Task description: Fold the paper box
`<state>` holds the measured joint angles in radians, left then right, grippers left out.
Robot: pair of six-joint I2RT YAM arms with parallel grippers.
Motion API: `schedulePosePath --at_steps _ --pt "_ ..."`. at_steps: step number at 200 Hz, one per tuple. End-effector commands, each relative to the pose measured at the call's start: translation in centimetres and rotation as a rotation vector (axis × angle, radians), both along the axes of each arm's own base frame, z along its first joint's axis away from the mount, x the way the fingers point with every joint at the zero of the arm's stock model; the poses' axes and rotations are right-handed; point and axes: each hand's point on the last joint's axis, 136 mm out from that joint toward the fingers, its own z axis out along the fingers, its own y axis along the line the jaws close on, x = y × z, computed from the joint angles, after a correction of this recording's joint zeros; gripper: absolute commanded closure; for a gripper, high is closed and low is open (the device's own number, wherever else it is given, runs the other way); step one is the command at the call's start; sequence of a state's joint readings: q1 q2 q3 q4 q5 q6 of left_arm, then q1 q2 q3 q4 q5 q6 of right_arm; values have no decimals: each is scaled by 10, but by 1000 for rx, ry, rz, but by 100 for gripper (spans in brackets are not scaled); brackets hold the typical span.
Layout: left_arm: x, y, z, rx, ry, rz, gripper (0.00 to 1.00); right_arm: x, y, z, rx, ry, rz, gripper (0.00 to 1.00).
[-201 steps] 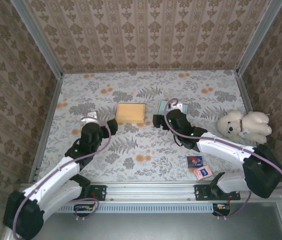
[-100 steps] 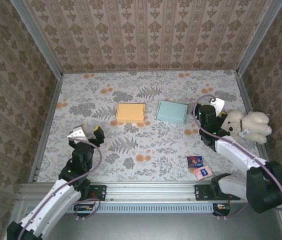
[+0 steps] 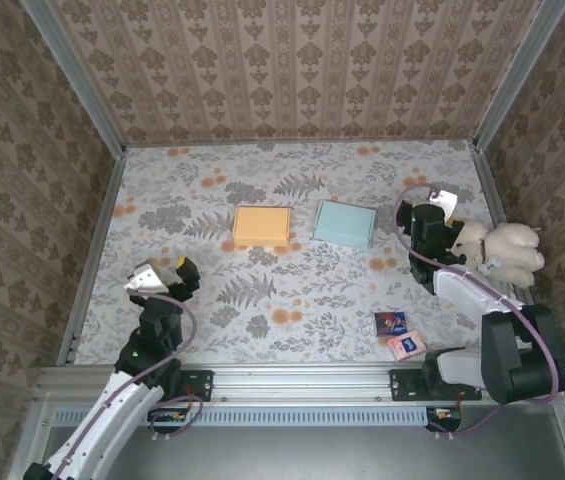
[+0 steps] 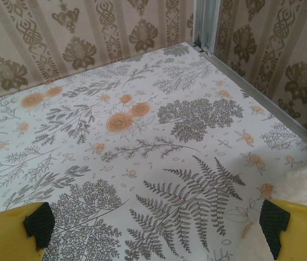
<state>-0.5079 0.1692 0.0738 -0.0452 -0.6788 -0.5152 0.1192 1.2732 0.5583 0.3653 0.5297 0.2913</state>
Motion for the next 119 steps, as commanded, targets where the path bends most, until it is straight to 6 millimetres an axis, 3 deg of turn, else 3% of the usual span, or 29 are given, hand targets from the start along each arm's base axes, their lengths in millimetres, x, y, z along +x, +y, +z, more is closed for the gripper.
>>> schedulePosePath --at_steps 1,43,87,106,119 --pt "-5 9 -12 -4 21 42 0 0 4 5 -25 -38 49 0" --pt "-7 11 -14 -15 11 43 0 -6 4 7 -46 -67 78 0" --pt "-8 13 -15 -18 17 55 0 -36 -9 9 -26 -189 11 0" --pt "-8 13 -15 -19 16 57 0 -37 -20 -11 -31 -117 -36 0" --pt "-8 13 -16 -19 17 57 0 -26 -25 -26 -26 -75 -57 0"
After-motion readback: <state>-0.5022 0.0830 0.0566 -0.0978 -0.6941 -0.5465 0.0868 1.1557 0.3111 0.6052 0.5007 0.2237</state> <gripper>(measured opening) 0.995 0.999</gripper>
